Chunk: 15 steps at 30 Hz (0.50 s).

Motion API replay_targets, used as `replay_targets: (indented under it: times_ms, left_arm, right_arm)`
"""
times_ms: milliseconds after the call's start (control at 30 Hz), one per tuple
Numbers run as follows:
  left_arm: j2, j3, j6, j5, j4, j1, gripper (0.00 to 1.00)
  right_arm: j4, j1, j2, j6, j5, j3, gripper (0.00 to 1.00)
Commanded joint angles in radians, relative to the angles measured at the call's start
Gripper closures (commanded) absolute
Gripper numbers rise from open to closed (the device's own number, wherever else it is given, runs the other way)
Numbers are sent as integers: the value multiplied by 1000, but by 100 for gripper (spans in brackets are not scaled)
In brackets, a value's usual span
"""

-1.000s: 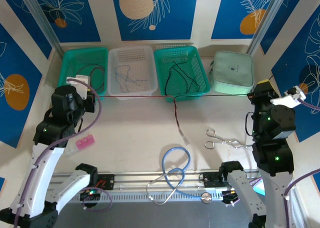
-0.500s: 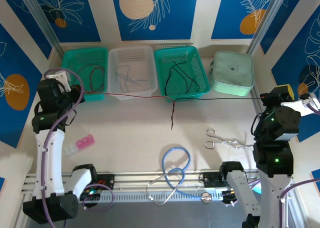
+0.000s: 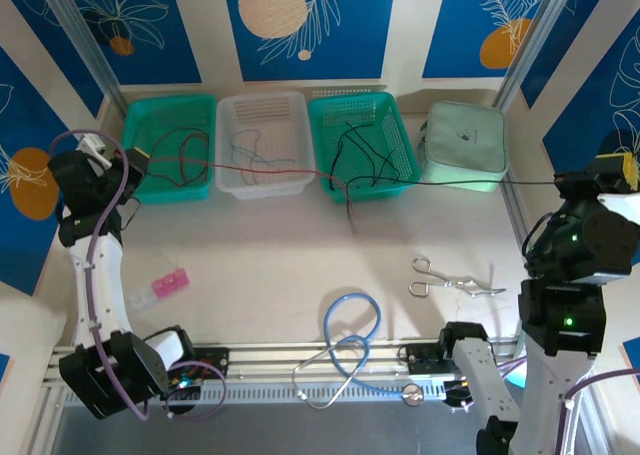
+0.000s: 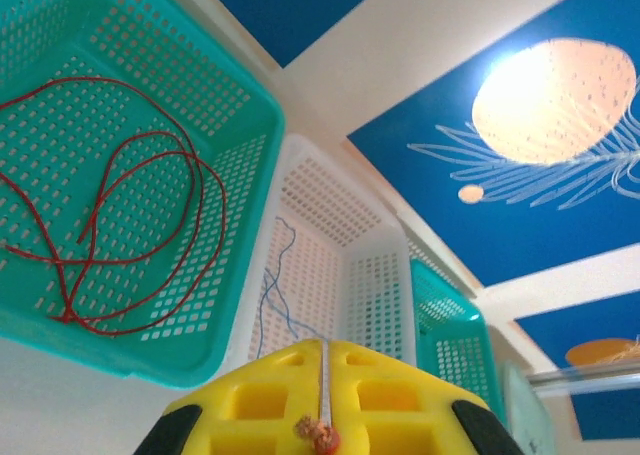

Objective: Untangle the cables

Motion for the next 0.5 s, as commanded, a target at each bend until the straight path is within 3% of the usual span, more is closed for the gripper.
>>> replay_targets:
  times_ms: [0, 200, 333, 467]
  left_arm:
    - [31, -13, -75, 15, 120, 34, 100]
    - [118, -14, -108, -22, 208, 65, 100]
    - [192, 31, -168, 76, 302, 63, 100]
    - [197, 65, -323, 172, 453, 42, 100]
  right_arm:
    - [50, -25, 30, -36, 28, 36, 100]
    - [30, -95, 82, 20, -60, 58, 100]
    - [-45, -151, 123, 125, -150, 63, 100]
    - [-65, -191, 138, 208, -192, 29, 100]
